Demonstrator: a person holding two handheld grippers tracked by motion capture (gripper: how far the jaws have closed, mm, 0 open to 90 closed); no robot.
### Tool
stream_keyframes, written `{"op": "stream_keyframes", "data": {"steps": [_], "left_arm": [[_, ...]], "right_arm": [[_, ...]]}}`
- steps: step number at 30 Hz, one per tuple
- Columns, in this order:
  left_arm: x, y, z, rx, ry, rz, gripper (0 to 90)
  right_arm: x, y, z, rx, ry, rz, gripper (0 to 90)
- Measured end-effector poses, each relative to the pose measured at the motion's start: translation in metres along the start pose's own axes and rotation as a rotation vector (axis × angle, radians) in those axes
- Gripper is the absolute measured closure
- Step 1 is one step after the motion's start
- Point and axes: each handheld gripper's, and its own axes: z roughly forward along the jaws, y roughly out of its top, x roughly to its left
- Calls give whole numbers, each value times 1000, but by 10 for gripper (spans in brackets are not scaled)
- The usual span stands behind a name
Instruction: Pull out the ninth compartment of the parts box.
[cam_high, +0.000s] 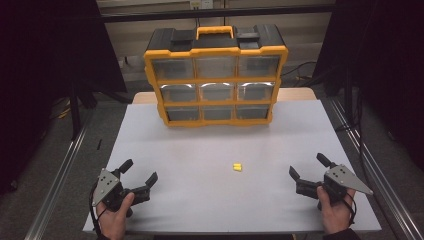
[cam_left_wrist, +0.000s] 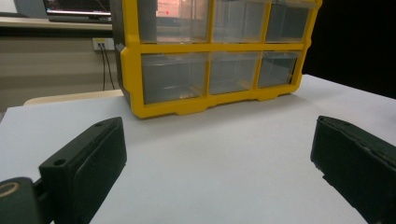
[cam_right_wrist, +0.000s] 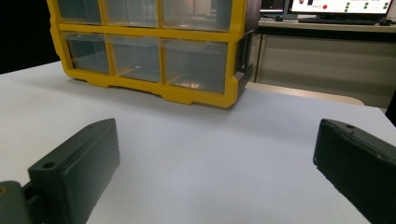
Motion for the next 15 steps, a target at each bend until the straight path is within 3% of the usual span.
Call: {"op": "stream_keyframes", "data": {"steps": [8,15], "left_arm": [[-1,0,1,4,1,0,36],[1,0,-2,2,16,3,36]], "right_arm": [[-3,-1,2,8,-1,7,0],[3,0,2,4,27,1,0]]}}
